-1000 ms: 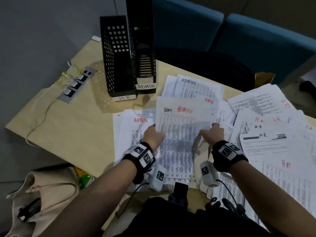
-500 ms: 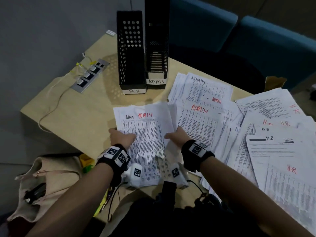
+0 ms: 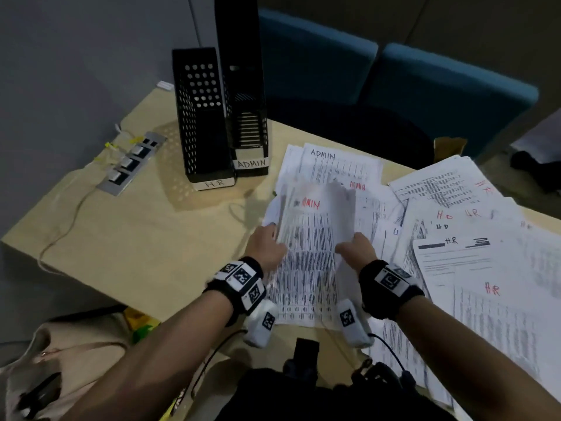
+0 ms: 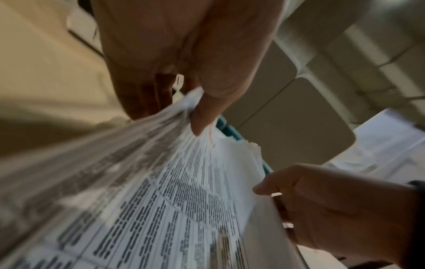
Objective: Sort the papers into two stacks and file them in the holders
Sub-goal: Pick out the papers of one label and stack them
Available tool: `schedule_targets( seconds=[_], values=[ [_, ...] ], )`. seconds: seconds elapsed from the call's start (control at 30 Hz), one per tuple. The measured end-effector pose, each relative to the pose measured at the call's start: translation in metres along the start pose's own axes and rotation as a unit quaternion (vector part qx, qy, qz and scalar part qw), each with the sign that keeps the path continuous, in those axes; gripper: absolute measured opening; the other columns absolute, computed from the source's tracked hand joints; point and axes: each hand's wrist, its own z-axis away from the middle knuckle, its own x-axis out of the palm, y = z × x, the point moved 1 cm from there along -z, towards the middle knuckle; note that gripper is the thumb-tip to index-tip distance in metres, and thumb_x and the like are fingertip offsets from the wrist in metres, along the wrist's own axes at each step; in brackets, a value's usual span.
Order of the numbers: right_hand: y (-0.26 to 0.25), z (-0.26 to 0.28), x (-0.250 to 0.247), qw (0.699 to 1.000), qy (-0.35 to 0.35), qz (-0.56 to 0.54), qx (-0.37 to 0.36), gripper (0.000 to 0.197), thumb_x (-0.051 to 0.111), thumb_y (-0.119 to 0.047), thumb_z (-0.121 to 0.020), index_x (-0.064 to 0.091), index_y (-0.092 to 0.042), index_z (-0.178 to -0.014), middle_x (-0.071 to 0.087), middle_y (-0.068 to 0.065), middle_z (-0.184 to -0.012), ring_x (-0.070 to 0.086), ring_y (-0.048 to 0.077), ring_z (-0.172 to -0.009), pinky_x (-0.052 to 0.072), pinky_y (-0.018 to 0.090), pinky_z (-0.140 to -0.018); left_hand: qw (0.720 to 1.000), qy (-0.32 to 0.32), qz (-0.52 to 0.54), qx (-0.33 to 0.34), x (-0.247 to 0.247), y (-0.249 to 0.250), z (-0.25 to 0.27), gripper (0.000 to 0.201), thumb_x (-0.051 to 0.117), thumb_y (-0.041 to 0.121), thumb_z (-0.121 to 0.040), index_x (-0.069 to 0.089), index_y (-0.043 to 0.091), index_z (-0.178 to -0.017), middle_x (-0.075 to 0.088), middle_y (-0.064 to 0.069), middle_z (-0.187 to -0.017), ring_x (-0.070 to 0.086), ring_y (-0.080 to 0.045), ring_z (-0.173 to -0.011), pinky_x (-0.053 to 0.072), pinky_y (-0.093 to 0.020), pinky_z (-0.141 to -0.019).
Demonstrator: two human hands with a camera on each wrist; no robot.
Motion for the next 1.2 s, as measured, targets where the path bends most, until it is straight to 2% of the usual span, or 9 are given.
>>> schedule_targets(
  seconds=[0.13, 0.3, 0.4, 0.57, 0.7, 0.8, 0.93, 1.03, 1.2],
  values=[
    [0.016, 0.000, 0.000, 0.996, 0.010, 0.080, 0.034, 0.054, 0.059, -0.010, -0.084, 0.037, 0.004, -0.131, 0.039, 0.021, -0.131, 0.050, 0.036, -0.111, 0.049, 0.034, -0.086, 0.992, -0.037, -0.109, -0.057, 0.029, 0.001, -0.021, 0.064, 0.058, 0.013, -0.084, 0.036, 0.014, -0.143, 0.038, -0.017, -0.131, 0.054, -0.036, -0.112, 0.049, -0.042, -0.096],
    [0.017, 0.001, 0.006, 0.994, 0.011, 0.110, 0.028, 0.057, 0.059, -0.013, -0.084, 0.036, 0.003, -0.134, 0.035, 0.021, -0.135, 0.043, 0.035, -0.120, 0.045, 0.038, -0.100, 0.997, -0.011, -0.050, -0.053, 0.041, 0.006, -0.020, 0.062, 0.048, 0.002, -0.086, 0.032, 0.019, -0.143, 0.059, -0.010, -0.099, 0.062, -0.031, -0.081, 0.047, -0.030, -0.059],
    [0.014, -0.001, 0.007, 0.991, 0.006, 0.128, 0.036, 0.058, 0.057, -0.016, -0.086, 0.034, 0.003, -0.135, 0.032, 0.021, -0.138, 0.037, 0.034, -0.125, 0.041, 0.040, -0.103, 0.997, 0.036, -0.063, -0.036, 0.042, 0.011, -0.019, 0.060, 0.046, -0.006, -0.084, 0.037, 0.017, -0.139, 0.063, -0.016, -0.106, 0.065, -0.035, -0.087, 0.051, -0.035, -0.062],
    [0.013, -0.015, 0.003, 0.991, 0.025, 0.120, 0.047, 0.061, 0.056, -0.015, -0.084, 0.032, 0.004, -0.136, 0.029, 0.022, -0.142, 0.031, 0.038, -0.130, 0.036, 0.041, -0.104, 0.990, 0.072, 0.083, -0.084, 0.024, -0.008, -0.025, 0.055, 0.054, -0.010, -0.085, 0.037, 0.017, -0.130, 0.061, -0.003, -0.101, 0.061, -0.020, -0.064, 0.050, -0.028, -0.046],
    [0.014, -0.024, 0.003, 0.998, 0.024, 0.006, 0.061, 0.067, 0.067, -0.018, -0.080, 0.032, 0.000, -0.134, 0.042, 0.020, -0.133, 0.051, 0.035, -0.112, 0.051, 0.040, -0.086, 0.986, 0.007, 0.131, -0.104, 0.008, -0.033, -0.032, 0.047, 0.053, -0.008, -0.087, 0.048, 0.002, -0.132, 0.063, -0.020, -0.102, 0.055, -0.021, -0.067, 0.054, -0.035, -0.061],
    [0.018, -0.030, 0.005, 0.994, -0.026, -0.077, 0.071, 0.072, 0.075, -0.022, -0.074, 0.038, 0.001, -0.132, 0.054, 0.017, -0.121, 0.055, 0.028, -0.096, 0.049, 0.033, -0.068, 0.978, -0.023, 0.169, -0.119, 0.001, -0.044, -0.028, 0.040, 0.060, 0.003, -0.090, 0.051, 0.000, -0.128, 0.061, -0.010, -0.091, 0.057, -0.022, -0.078, 0.050, -0.036, -0.075],
    [0.022, -0.034, -0.001, 0.974, -0.078, -0.201, 0.074, 0.042, 0.078, -0.010, -0.070, 0.062, 0.003, -0.107, 0.069, 0.019, -0.100, 0.067, 0.034, -0.088, 0.058, 0.046, -0.080, 0.963, -0.065, 0.227, -0.130, -0.004, -0.045, -0.022, 0.056, 0.074, 0.021, -0.076, 0.055, 0.011, -0.128, 0.066, -0.004, -0.120, 0.058, -0.027, -0.118, 0.036, -0.050, -0.110],
    [0.021, -0.030, -0.016, 0.962, -0.104, -0.249, 0.036, 0.034, 0.077, 0.001, -0.070, 0.066, 0.005, -0.102, 0.070, 0.022, -0.094, 0.066, 0.035, -0.087, 0.055, 0.044, -0.080, 0.959, -0.110, 0.241, -0.099, -0.002, -0.027, -0.023, 0.056, 0.074, 0.016, -0.080, 0.053, 0.010, -0.132, 0.066, 0.003, -0.116, 0.055, -0.024, -0.123, 0.035, -0.040, -0.109],
    [0.027, -0.032, -0.052, 0.955, -0.031, -0.296, -0.005, 0.024, 0.070, 0.013, -0.069, 0.062, -0.005, -0.082, 0.067, 0.016, -0.079, 0.063, 0.031, -0.072, 0.055, 0.045, -0.071, 0.978, -0.116, 0.161, -0.055, 0.012, 0.023, -0.045, 0.115, 0.084, 0.067, -0.049, 0.036, 0.021, -0.144, 0.050, -0.005, -0.143, 0.048, -0.027, -0.133, 0.036, -0.052, -0.110]
  ],
)
